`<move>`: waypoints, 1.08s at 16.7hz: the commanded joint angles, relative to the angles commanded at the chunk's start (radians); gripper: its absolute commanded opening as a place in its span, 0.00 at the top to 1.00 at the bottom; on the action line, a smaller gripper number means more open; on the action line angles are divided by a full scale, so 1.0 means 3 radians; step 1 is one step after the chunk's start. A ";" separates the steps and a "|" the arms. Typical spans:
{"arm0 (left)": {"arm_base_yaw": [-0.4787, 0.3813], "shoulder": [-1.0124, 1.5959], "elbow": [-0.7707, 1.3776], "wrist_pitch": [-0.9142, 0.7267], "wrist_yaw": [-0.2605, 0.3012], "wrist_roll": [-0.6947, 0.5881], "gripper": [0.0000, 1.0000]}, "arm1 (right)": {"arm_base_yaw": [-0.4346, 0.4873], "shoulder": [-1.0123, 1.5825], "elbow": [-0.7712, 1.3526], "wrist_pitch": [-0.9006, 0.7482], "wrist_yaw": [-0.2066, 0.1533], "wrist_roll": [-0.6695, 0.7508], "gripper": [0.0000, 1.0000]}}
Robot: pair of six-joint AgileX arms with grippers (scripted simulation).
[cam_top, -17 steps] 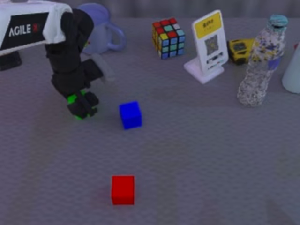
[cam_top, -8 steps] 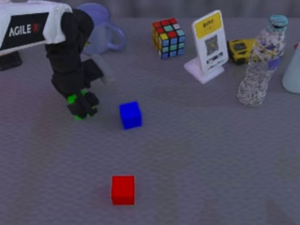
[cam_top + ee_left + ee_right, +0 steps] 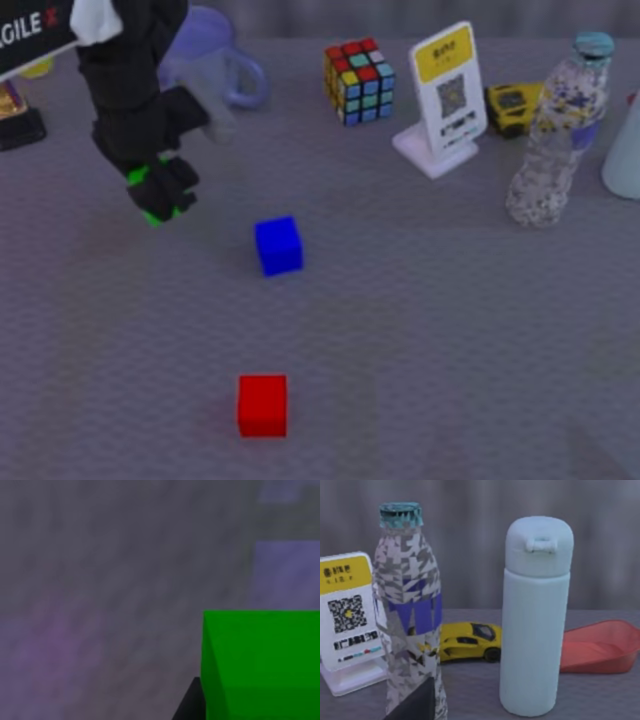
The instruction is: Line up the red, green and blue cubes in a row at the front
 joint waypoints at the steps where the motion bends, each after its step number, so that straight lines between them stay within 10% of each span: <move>1: 0.0007 -0.0030 0.0065 -0.0087 -0.0001 -0.0001 1.00 | 0.0000 0.0000 0.0000 0.0000 0.0000 0.0000 0.00; 9: -0.0133 -0.0127 0.0022 -0.0122 -0.0005 -0.0007 1.00 | 0.0000 0.0000 0.0000 0.0000 0.0000 0.0000 0.00; 18: -0.1758 -0.0976 -0.1085 0.0107 -0.0023 -0.0152 1.00 | 0.0000 0.0000 0.0000 0.0000 0.0000 0.0000 0.00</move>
